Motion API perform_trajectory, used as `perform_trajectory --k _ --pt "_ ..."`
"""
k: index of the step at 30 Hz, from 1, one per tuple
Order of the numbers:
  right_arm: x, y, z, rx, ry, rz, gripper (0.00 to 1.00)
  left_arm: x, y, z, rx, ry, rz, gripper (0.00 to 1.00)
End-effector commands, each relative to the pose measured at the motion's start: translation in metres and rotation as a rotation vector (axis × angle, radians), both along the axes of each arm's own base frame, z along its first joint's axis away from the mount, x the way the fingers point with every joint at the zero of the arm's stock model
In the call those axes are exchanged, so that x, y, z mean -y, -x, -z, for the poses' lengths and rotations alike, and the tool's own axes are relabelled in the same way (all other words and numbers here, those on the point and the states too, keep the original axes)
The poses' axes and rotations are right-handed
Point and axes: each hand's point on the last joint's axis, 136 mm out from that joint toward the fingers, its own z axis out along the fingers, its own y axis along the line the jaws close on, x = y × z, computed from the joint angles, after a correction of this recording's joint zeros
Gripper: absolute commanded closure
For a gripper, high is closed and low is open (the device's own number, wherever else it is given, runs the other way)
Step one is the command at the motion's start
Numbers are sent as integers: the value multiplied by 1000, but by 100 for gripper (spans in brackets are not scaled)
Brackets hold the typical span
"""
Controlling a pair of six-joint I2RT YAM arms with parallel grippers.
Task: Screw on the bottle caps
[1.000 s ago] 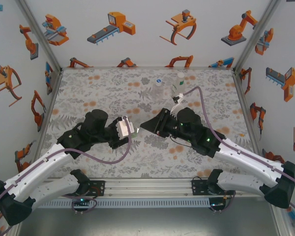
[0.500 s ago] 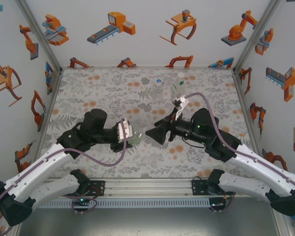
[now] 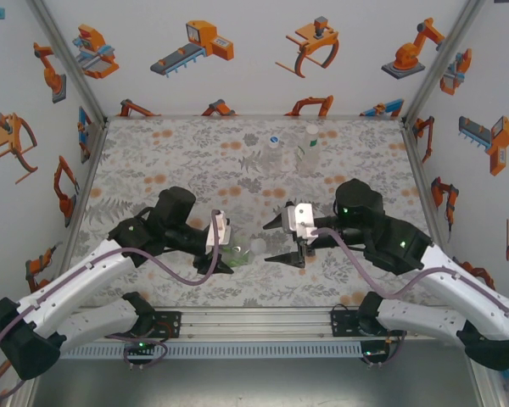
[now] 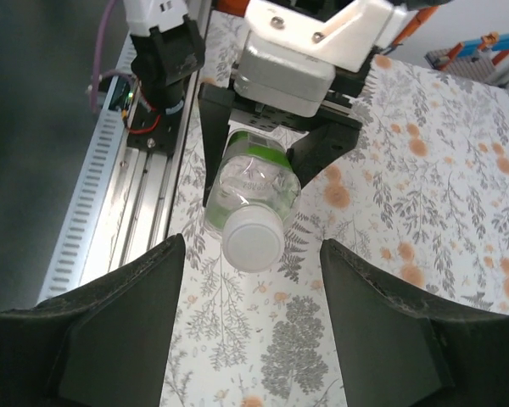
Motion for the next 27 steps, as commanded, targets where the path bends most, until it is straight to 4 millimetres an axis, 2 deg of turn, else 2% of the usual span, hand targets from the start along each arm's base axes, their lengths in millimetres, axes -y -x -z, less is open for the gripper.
perform_trajectory --k 1,9,27 --pt "-2 11 4 55 16 -97 42 1 10 -16 13 41 58 100" --pt "-9 6 9 66 -5 -95 50 2 11 -16 1 43 69 100" --pt "-15 4 13 50 3 -105 57 2 12 -17 2 45 71 100"
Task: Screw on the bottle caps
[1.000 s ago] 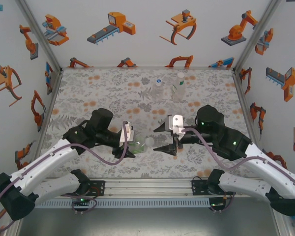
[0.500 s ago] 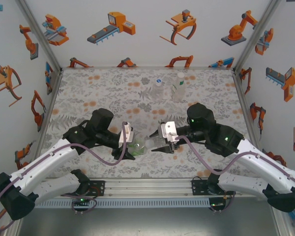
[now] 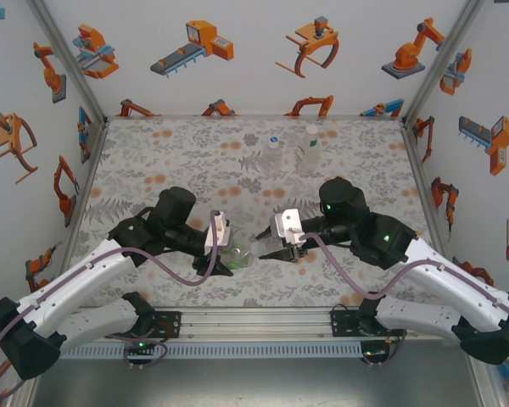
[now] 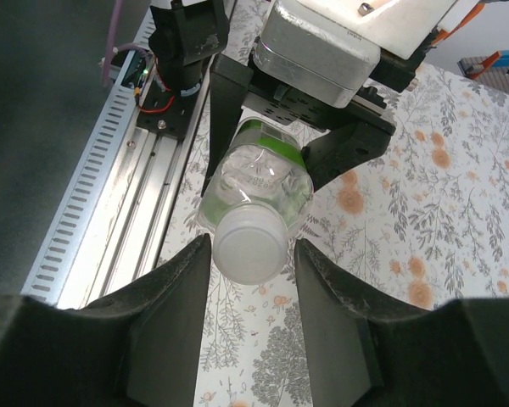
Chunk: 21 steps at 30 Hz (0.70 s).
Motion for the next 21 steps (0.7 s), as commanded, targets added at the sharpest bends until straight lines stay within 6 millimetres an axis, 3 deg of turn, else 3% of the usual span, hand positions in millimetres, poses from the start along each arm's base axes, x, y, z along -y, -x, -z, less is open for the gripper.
perform_trajectory --k 1,9,14,21 --pt "-2 3 -5 21 -30 -30 57 2 6 -15 17 38 43 100" --pt "-5 0 -3 10 -32 -10 62 2 7 -16 17 40 45 100" --pt "-5 1 -2 -3 -32 -12 58 1 7 -17 19 43 44 100" --pt "-6 0 -3 -5 -48 -4 70 1 6 -16 21 41 41 100"
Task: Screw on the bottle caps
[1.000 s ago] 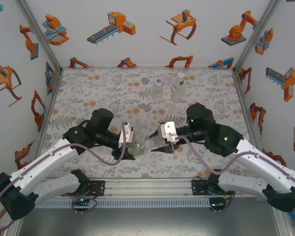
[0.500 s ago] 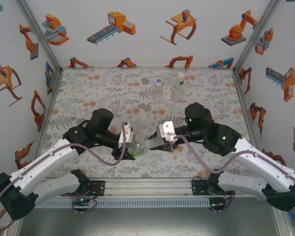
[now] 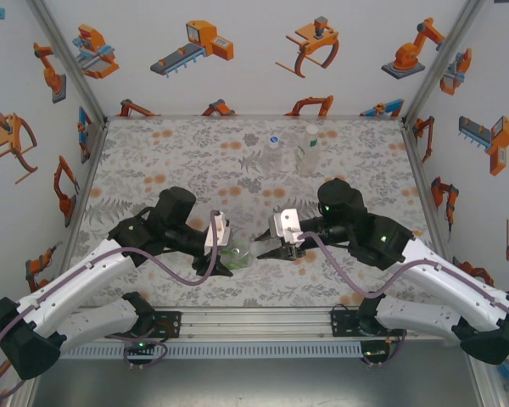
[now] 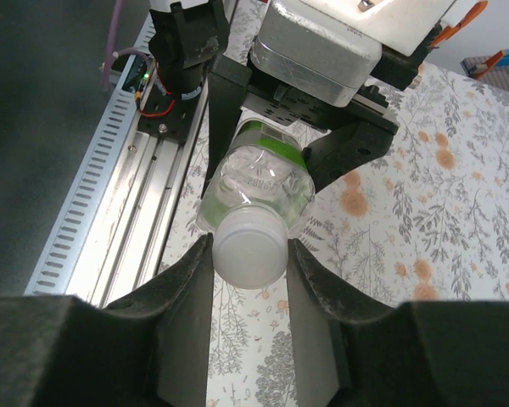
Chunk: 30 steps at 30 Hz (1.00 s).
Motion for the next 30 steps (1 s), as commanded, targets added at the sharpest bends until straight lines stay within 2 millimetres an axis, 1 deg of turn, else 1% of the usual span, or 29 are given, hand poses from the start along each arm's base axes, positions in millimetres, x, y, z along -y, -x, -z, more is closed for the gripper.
perform_trajectory --k 1,4,5,9,13,16,18,20,24,25,26,30 --pt "-2 2 -7 9 -39 -7 74 2 6 -17 25 45 39 100" --pt "-3 -2 -8 -22 -41 25 92 2 2 -16 38 36 23 100" --pt "-4 -5 -8 -46 -41 52 100 1 0 -15 45 29 10 100" --pt "-6 -17 -8 -159 -41 149 100 -1 -14 -10 88 -12 -65 100" --pt "-7 -32 -9 -299 -107 267 100 -4 -28 -8 139 -26 -143 100" --pt "-5 -51 -9 -429 -176 392 100 -6 -36 -9 174 -24 -193 100" --pt "-5 -60 -8 -505 -201 456 100 -7 -41 -10 192 -27 -219 100" --pt "-3 -74 -4 -595 -223 543 100 -8 -44 -10 203 -31 -241 100" --pt "-1 -89 2 -720 -229 656 100 -11 -50 -10 221 -34 -274 100" --pt "-2 -92 4 -747 -220 680 100 -11 -51 -10 227 -33 -281 95" --pt "-2 -94 6 -763 -202 697 100 -11 -52 -11 229 -31 -287 86" --pt "-2 -101 14 -776 -125 771 100 -12 -53 -13 228 -27 -296 60"
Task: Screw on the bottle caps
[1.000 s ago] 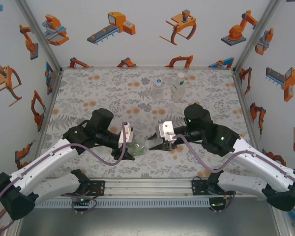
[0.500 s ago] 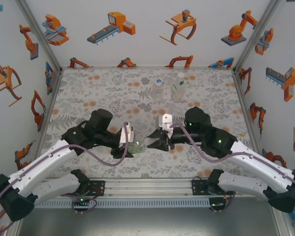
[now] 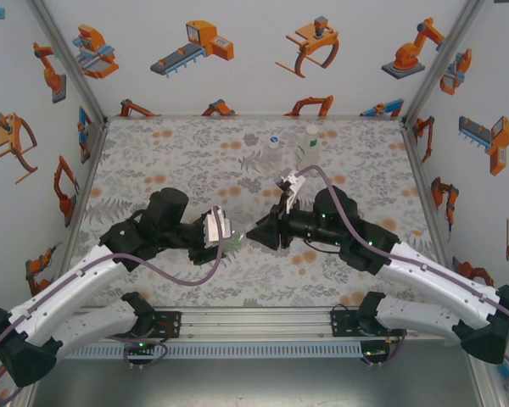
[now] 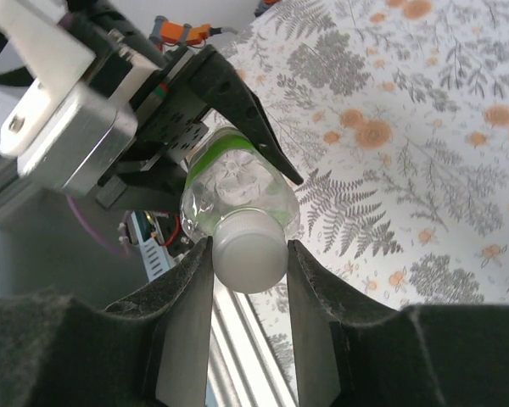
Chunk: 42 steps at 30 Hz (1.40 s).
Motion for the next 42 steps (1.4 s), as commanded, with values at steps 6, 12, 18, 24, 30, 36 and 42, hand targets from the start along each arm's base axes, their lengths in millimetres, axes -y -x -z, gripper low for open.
perform_trajectory --k 6,12,18,24,30,36,42 --pt "10 -31 9 -87 129 196 100 4 -2 -22 57 85 -8 18" --pt "16 -53 27 -71 323 265 100 0 -8 -26 87 94 -46 15" --pt "25 -87 51 -132 491 311 100 -2 -9 -26 95 94 -55 15" --pt "45 -138 67 -199 589 389 100 -3 -12 -26 94 89 -72 14" --pt "70 -189 83 -229 712 470 100 -4 -16 -25 96 81 -93 12" --pt "91 -239 98 -234 795 536 100 -4 -19 -22 92 73 -107 4" --pt "104 -275 108 -271 809 560 100 -4 -20 -21 90 69 -107 3"
